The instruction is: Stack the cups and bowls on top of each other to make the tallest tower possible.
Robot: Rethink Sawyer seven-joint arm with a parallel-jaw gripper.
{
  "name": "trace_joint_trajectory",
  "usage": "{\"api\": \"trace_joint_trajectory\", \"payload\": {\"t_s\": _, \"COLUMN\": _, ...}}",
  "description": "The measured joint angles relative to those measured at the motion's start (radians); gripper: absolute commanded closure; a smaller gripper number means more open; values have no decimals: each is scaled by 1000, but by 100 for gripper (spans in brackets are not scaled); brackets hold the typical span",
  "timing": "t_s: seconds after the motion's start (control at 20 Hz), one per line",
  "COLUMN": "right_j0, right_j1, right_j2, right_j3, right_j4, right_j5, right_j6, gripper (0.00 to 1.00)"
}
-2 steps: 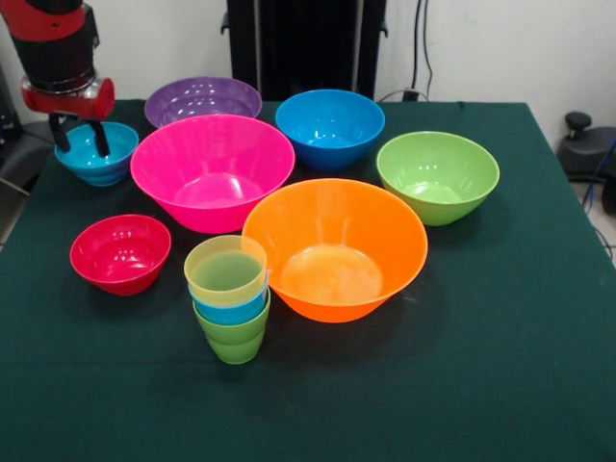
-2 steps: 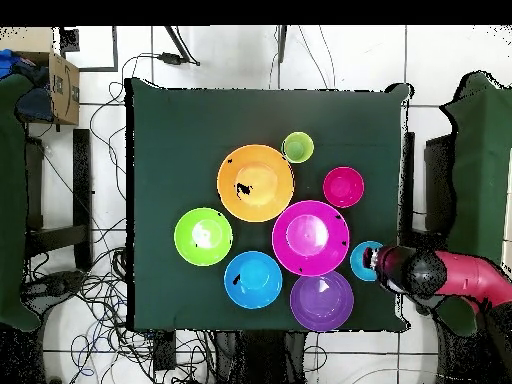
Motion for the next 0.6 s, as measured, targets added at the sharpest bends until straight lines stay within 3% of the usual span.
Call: {"api": "trace_joint_trajectory", "payload": {"t_s": 0.6, "right_j0": -30, "right_j1": -12, "right_j2": 0, "right_j3": 0, "right_j4": 0, "right_j5": 0, "right_j6": -36, "gripper": 0}}
